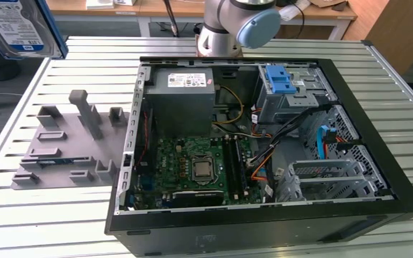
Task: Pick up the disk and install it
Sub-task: 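Pick up the disk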
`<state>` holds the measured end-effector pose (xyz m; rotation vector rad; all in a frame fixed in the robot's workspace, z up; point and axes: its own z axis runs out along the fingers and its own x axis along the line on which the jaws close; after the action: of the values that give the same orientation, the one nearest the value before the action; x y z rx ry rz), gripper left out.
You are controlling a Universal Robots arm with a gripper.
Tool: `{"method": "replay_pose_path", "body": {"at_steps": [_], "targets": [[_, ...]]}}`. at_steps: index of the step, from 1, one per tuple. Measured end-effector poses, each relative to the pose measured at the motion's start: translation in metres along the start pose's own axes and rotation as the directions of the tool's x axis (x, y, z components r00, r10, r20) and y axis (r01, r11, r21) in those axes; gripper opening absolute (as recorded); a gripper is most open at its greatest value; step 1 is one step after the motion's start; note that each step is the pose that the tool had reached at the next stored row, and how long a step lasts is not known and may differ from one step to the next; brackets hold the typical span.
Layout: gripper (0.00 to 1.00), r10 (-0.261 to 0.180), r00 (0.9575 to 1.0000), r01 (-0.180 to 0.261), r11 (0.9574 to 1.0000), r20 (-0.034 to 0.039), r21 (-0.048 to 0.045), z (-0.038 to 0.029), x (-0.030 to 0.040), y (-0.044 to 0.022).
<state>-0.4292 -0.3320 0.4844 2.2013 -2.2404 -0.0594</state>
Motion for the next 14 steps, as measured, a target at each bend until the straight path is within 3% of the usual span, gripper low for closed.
{"method": "replay_pose_path", "body": {"at_steps": [14], "targets": [[0.36, 0.0, 1.0, 0.0, 1.0, 0.0, 0.0, -0.0009, -0.0006, -0.0353]]}}
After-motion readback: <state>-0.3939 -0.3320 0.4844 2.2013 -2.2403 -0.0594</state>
